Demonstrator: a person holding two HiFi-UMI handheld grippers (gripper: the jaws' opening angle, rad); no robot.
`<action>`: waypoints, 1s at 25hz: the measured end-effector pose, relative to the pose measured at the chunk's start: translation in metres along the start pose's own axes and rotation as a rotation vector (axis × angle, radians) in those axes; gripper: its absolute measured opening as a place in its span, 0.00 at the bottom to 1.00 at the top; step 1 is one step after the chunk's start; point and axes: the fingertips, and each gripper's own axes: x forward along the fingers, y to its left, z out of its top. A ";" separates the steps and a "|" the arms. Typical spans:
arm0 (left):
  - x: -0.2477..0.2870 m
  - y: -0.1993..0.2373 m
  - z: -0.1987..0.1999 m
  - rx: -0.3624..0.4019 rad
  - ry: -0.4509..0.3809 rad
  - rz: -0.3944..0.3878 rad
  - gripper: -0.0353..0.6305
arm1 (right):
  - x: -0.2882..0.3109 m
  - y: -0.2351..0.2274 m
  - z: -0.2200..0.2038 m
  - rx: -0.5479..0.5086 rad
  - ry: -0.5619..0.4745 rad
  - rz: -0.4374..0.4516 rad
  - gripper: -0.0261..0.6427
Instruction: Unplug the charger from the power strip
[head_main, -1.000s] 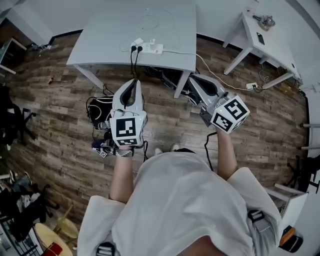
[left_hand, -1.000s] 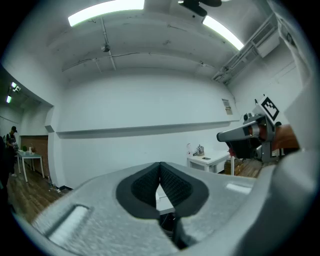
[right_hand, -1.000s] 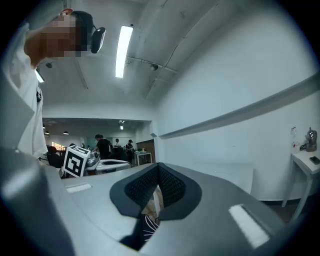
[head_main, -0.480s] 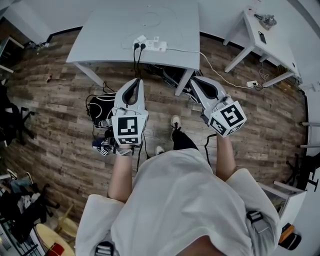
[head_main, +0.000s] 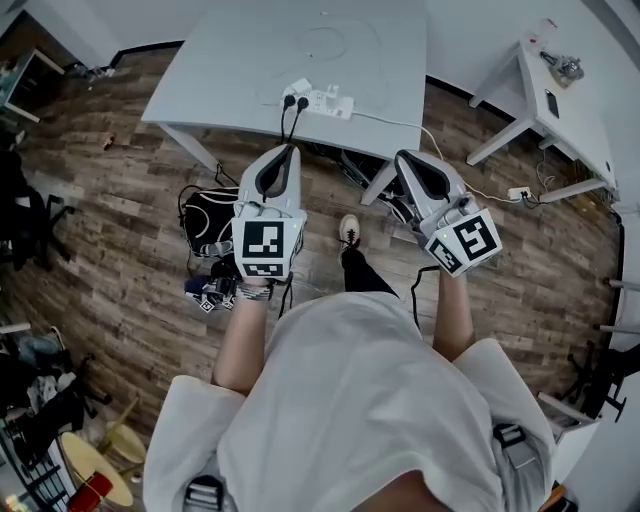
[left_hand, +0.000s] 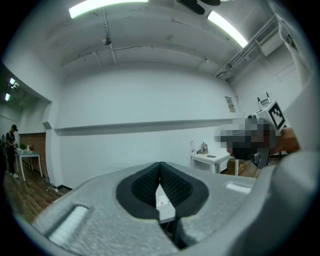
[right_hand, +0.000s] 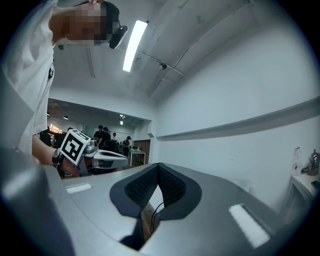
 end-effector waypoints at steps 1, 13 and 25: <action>0.013 0.001 0.001 0.001 -0.002 0.001 0.06 | 0.007 -0.012 -0.001 0.002 -0.005 -0.001 0.04; 0.160 0.025 0.009 -0.047 0.011 0.059 0.06 | 0.092 -0.140 -0.015 0.021 0.015 0.075 0.04; 0.233 0.060 -0.021 -0.093 0.081 0.129 0.06 | 0.153 -0.195 -0.054 0.070 0.082 0.163 0.04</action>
